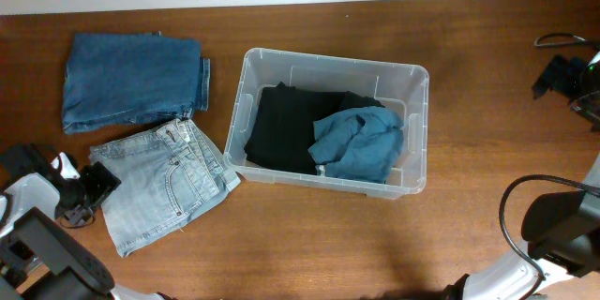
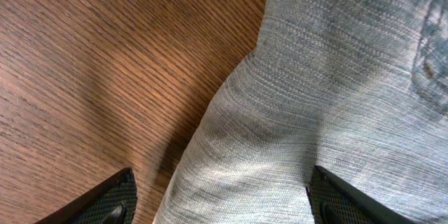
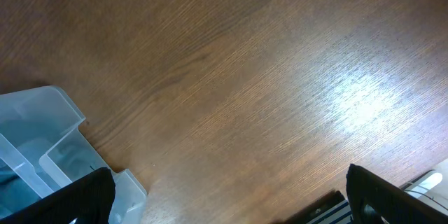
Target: Pack container
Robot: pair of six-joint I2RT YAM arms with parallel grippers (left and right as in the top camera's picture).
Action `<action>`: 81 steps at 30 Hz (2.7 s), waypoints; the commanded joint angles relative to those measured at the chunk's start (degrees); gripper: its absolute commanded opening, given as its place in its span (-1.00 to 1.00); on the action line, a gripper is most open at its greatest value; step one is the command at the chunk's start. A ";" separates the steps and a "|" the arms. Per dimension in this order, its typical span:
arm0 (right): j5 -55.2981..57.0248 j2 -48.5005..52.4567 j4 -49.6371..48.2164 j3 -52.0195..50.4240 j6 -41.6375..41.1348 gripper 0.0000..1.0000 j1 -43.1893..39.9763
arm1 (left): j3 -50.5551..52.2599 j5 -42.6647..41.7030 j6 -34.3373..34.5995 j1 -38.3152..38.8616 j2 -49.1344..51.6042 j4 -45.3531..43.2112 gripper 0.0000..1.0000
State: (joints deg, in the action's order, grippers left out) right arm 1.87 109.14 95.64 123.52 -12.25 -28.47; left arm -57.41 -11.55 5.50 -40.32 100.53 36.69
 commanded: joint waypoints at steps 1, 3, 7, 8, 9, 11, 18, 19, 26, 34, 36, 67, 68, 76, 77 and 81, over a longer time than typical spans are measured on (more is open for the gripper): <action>-0.13 -0.02 -0.07 -0.09 -0.63 0.97 -0.07 | 0.37 -1.38 -1.31 -0.35 1.88 -0.28 0.57; -0.13 -0.02 -0.07 -0.09 -0.63 0.97 -0.07 | 0.37 -2.29 -1.29 -0.35 2.86 -0.33 0.57; -0.13 -0.02 -0.07 -0.09 -0.63 0.96 -0.07 | 0.37 -2.89 -1.31 -0.35 5.44 -0.68 0.57; -0.13 -0.02 -0.07 -0.09 -0.63 0.97 -0.07 | 0.37 -3.43 -1.31 -0.35 5.79 -0.70 0.57; -0.13 -0.02 -0.07 -0.09 -0.63 0.97 -0.07 | 0.37 -4.72 -1.31 -0.35 6.27 -1.03 0.57; -0.13 -0.02 -0.07 -0.09 -0.63 0.98 -0.07 | 0.37 -8.22 -1.33 -0.35 7.02 -2.03 0.57; -0.13 -0.02 -0.07 -0.09 -0.63 0.97 -0.07 | 0.37 -12.70 -2.62 -0.35 8.28 -3.02 0.57; -0.13 -0.02 -0.07 -0.09 -0.63 0.97 -0.07 | 0.37 -12.72 -2.60 -0.35 8.28 -2.78 0.57; -0.13 -0.02 -0.07 -0.09 -0.63 0.97 -0.07 | 0.37 -13.20 -3.56 -0.35 8.28 1.81 0.54; -0.13 -0.02 -0.07 -0.09 -0.63 0.97 -0.07 | 0.37 -13.14 -4.20 -0.35 8.28 6.88 0.54; -0.13 -0.02 -0.07 -0.09 -0.63 0.97 -0.07 | 0.37 -13.14 -4.72 -0.35 8.28 6.62 0.55; -0.13 -0.02 -0.07 -0.09 -0.63 0.97 -0.07 | -14.25 -38.84 0.50 -4.24 -0.13 9.94 -0.99; -0.13 -0.02 -0.07 -0.09 -0.63 0.97 -0.07 | -15.30 -38.84 0.50 -4.22 -1.42 10.84 -0.99; -0.13 -0.02 -0.07 -0.09 -0.63 0.97 -0.07 | -23.32 -46.45 5.49 -4.20 -19.47 12.22 -0.99; -0.13 -0.02 -0.07 -0.09 -0.63 0.97 -0.07 | -23.61 -47.58 6.10 -4.13 -21.68 12.17 -0.99; -0.13 -0.02 -0.07 -0.09 -0.63 0.97 -0.07 | -23.78 -49.13 9.53 -2.49 -31.32 11.98 -0.99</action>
State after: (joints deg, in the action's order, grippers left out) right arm 1.89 109.14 95.66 123.52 -12.27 -28.47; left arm -79.20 -53.47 11.35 -44.07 77.01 49.45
